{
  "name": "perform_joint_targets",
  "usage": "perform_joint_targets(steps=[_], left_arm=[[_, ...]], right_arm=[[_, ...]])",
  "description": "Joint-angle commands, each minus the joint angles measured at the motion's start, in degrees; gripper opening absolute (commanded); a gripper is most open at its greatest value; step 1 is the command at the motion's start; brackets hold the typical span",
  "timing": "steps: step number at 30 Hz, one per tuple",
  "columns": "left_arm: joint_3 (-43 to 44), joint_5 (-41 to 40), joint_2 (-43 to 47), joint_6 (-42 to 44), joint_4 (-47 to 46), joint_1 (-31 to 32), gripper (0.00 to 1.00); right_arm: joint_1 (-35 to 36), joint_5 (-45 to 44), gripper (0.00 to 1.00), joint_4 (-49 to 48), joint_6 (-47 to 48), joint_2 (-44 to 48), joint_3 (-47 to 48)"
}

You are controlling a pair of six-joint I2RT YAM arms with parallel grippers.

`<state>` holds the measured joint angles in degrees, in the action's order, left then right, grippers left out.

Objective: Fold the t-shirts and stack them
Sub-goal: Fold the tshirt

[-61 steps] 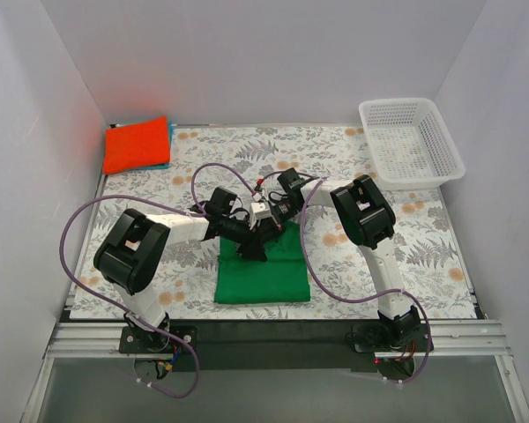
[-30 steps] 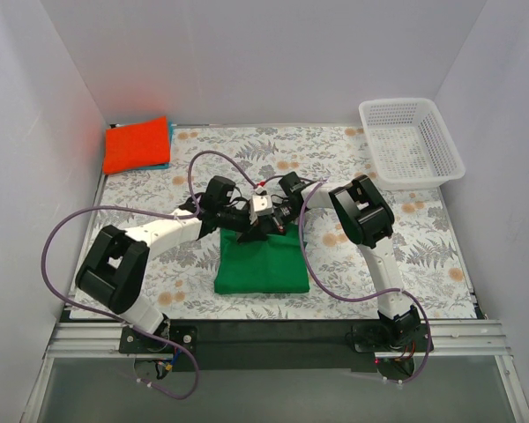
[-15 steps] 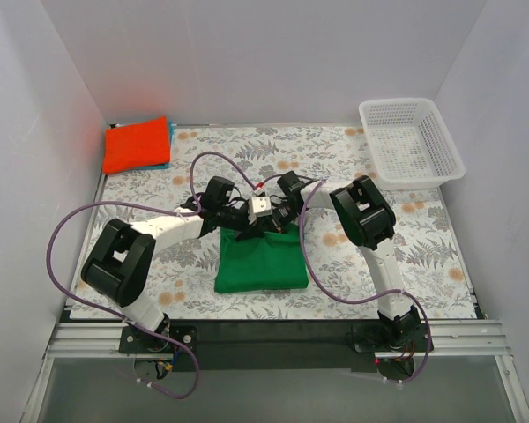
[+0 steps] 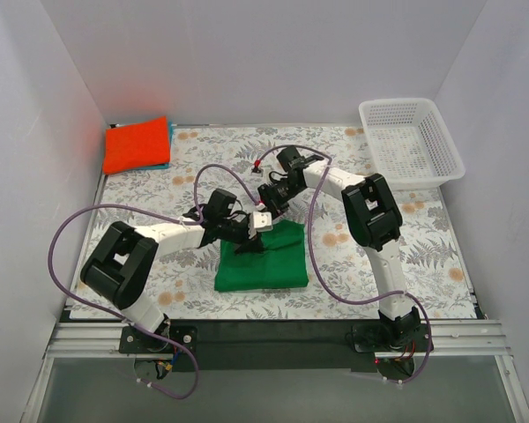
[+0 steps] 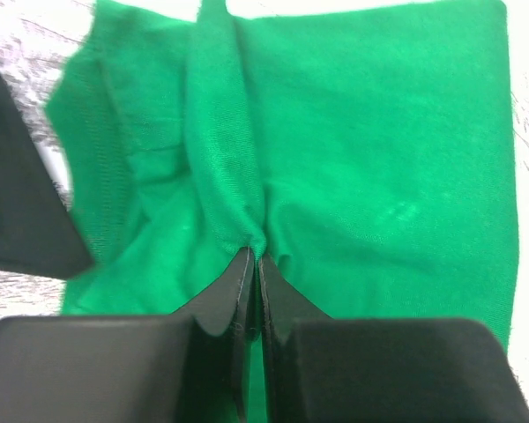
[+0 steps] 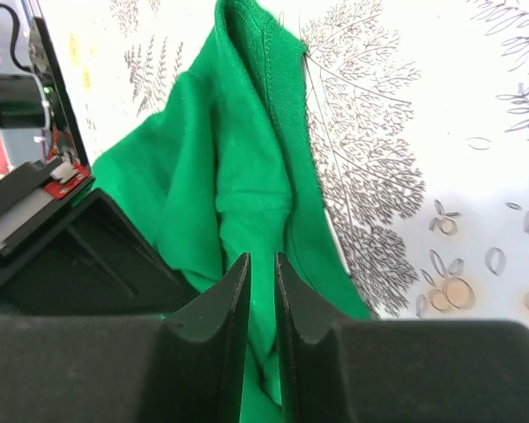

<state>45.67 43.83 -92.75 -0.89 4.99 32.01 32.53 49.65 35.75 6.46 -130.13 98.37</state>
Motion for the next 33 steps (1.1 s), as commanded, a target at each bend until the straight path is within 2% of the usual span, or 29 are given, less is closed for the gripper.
perform_joint_targets(steps=[1,12,19,33], left_arm=[[-1.37,0.82,3.45,2.03,0.01,0.86,0.0],[-0.32,-0.94,6.26,1.32,-1.38,0.95,0.0],[2.23,-4.55,7.67,1.33,-3.59,0.51,0.0],[8.21,-5.34,-0.5,5.8,-7.46,-3.71,0.0]], right_arm=[[-0.45,-0.17,0.22,5.21,5.58,-0.57,2.88],[-0.37,3.52,0.15,5.83,10.42,-8.64,0.78],[-0.28,4.76,0.14,5.65,11.73,-9.62,-1.68],[-0.37,5.29,0.14,5.56,12.26,-9.8,-2.3]])
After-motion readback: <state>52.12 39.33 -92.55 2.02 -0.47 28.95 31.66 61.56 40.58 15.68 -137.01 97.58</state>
